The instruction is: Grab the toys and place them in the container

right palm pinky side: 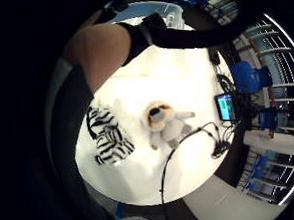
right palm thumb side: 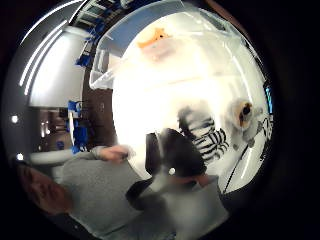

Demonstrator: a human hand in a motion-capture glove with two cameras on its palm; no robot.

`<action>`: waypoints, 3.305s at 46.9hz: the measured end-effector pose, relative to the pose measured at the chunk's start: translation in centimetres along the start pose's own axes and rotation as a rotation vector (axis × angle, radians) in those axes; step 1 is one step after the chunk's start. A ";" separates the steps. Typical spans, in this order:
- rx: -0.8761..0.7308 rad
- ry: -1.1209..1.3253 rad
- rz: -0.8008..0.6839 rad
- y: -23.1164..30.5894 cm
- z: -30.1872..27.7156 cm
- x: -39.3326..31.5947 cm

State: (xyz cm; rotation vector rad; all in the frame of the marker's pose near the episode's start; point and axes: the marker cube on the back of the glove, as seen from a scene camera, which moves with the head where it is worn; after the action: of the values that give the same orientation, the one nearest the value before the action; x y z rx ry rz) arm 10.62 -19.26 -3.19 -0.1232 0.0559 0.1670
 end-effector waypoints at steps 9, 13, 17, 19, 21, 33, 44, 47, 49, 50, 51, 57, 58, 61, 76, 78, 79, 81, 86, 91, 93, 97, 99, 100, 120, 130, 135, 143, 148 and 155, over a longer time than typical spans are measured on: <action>-0.045 0.104 0.003 2.7 7.4 -0.8; -0.111 0.068 0.011 3.5 10.7 -1.1; -0.170 0.029 0.021 4.0 12.9 -0.9; -0.175 0.028 0.027 4.1 13.7 -1.0; -0.167 0.033 0.031 4.2 14.3 -1.0; -0.129 0.076 0.036 4.0 15.3 -1.4; 0.018 0.035 0.074 2.7 15.3 -1.3; 0.045 0.023 0.075 2.4 15.3 -1.4; 0.060 0.018 0.072 2.2 15.3 -1.5; 0.065 0.018 0.069 2.1 15.3 -1.5; 0.068 0.019 0.067 2.1 15.3 -1.6; 0.068 0.006 0.055 2.0 15.1 -1.4; 0.065 -0.001 0.055 2.0 15.1 -1.4; 0.058 -0.010 0.047 1.9 14.4 -1.6; 0.246 -0.003 -0.152 -4.1 -3.1 -3.0; 0.257 0.000 -0.143 -5.2 -4.4 -3.4; 0.261 0.010 -0.135 -5.8 -4.8 -3.6; 0.267 0.038 -0.126 -6.9 -5.3 -3.9; 0.259 0.060 -0.135 -9.2 -5.5 -5.0; 0.254 0.023 -0.123 -12.3 -4.9 -6.9; 0.249 -0.010 -0.132 -13.8 -4.6 -8.4; 0.229 -0.043 -0.208 -17.1 -4.0 -12.7; 0.222 -0.024 -0.242 -18.7 -3.6 -15.1; 0.218 -0.017 -0.254 -19.3 -3.4 -16.1; 0.161 0.005 -0.258 -22.9 -1.2 -18.1; 0.050 0.074 -0.227 -22.3 -0.3 -17.1; 0.063 0.066 -0.240 -21.8 -0.5 -17.0; 0.088 0.053 -0.220 -20.0 -1.4 -14.7; 0.096 0.067 -0.175 -18.0 -2.5 -11.5; 0.133 -0.003 -0.050 -11.7 -5.2 -2.8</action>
State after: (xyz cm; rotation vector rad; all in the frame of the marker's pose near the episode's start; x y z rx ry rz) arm 9.58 -31.84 -6.75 0.0083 0.0605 0.1137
